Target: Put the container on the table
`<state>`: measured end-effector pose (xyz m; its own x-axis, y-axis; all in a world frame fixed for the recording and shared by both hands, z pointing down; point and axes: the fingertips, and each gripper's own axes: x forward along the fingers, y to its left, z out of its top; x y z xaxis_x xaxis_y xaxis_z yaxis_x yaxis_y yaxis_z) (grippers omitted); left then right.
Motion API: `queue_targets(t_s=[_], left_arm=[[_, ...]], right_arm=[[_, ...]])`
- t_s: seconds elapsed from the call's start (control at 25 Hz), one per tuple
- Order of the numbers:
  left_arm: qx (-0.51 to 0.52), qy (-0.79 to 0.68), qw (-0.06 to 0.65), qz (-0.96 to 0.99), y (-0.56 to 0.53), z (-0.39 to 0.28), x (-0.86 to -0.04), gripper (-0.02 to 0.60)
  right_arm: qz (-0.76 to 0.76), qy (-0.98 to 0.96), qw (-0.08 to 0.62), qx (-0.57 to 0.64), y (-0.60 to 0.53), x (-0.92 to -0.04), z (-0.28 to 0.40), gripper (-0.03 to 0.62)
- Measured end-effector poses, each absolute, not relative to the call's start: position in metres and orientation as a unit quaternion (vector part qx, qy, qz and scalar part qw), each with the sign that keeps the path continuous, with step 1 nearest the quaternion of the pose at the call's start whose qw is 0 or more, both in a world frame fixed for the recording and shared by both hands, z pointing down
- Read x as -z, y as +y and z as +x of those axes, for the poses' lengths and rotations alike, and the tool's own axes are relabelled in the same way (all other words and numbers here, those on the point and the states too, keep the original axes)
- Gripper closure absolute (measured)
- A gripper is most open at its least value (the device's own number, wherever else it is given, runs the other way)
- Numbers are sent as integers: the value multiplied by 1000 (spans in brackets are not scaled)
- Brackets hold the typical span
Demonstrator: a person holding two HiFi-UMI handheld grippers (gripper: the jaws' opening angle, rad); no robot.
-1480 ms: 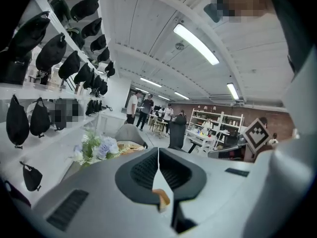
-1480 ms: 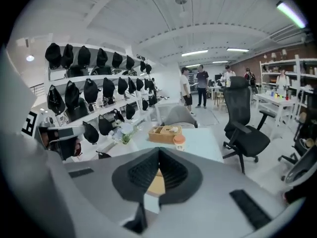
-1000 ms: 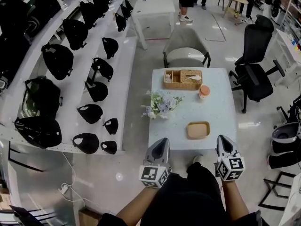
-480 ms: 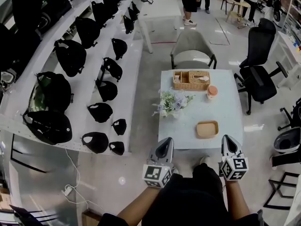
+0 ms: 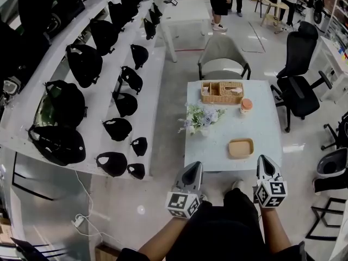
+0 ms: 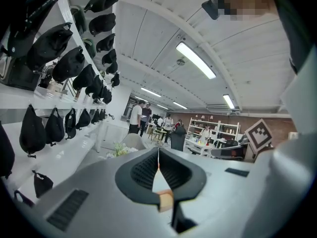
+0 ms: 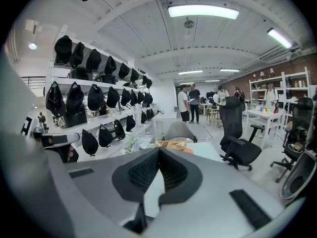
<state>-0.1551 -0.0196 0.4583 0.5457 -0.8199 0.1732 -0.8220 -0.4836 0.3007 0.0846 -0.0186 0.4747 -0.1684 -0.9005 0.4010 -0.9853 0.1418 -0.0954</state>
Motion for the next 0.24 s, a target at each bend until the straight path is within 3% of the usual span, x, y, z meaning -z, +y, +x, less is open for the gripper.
queue_targets(t_s=[0.24], left_arm=[[12,-469,175,865,-19,-156,-456,572]], right_arm=[[639,-738,124,-177,-16,-477,90,595]])
